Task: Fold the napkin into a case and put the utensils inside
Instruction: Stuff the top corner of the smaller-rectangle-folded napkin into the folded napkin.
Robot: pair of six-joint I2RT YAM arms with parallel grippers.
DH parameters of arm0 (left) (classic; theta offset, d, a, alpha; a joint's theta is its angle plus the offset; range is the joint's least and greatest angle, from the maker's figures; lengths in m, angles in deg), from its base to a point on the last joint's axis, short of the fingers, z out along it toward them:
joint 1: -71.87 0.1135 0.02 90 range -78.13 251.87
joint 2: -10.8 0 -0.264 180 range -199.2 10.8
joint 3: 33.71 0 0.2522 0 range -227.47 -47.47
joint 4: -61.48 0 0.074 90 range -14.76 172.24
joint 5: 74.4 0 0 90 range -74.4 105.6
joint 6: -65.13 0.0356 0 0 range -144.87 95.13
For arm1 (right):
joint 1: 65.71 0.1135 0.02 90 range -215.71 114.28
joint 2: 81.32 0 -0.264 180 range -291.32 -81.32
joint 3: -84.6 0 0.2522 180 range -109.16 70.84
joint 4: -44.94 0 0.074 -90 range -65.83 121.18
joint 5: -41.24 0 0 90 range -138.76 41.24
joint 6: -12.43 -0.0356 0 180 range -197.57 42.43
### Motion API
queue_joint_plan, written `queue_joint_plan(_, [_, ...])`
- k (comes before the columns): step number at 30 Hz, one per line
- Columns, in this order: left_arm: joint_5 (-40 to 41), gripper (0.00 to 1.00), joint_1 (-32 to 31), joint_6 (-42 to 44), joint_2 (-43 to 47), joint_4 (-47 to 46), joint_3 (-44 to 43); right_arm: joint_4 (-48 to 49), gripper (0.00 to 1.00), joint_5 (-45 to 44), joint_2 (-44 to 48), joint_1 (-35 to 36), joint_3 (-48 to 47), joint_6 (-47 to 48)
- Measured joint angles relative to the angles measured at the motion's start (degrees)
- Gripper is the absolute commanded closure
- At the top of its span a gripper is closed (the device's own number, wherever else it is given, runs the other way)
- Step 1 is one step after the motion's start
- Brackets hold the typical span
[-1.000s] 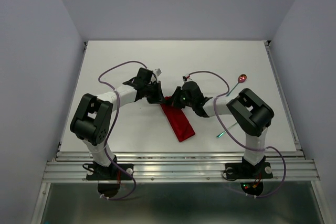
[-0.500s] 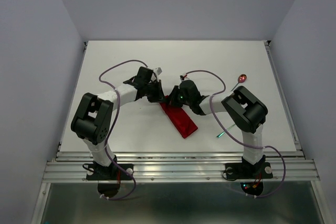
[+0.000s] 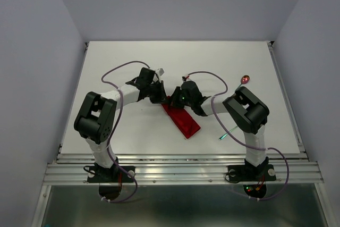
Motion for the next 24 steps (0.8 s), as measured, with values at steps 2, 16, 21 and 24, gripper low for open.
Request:
queue_joint_plan(2, [-0.26, 1.00, 0.00, -0.02, -1.01, -0.48, 0.00, -0.13, 0.99, 0.72, -0.28, -0.04, 0.00, -0.22])
queue_joint_plan(16, [-2.34, 1.00, 0.31, -0.17, -1.38, -1.09, -0.02, -3.28, 0.99, -0.57, 10.25, -0.44, 7.52, 0.42])
queue_joint_plan(21, [-2.40, 1.00, 0.28, -0.17, -1.51, -1.11, -0.02, -3.87, 0.99, -1.27, 14.64, -0.37, 9.14, 0.96])
queue_joint_plan(24, [-2.45, 1.00, 0.26, -0.17, -1.57, -1.18, -0.02, -3.56, 0.99, -1.73, 15.87, -0.39, 9.90, 1.27])
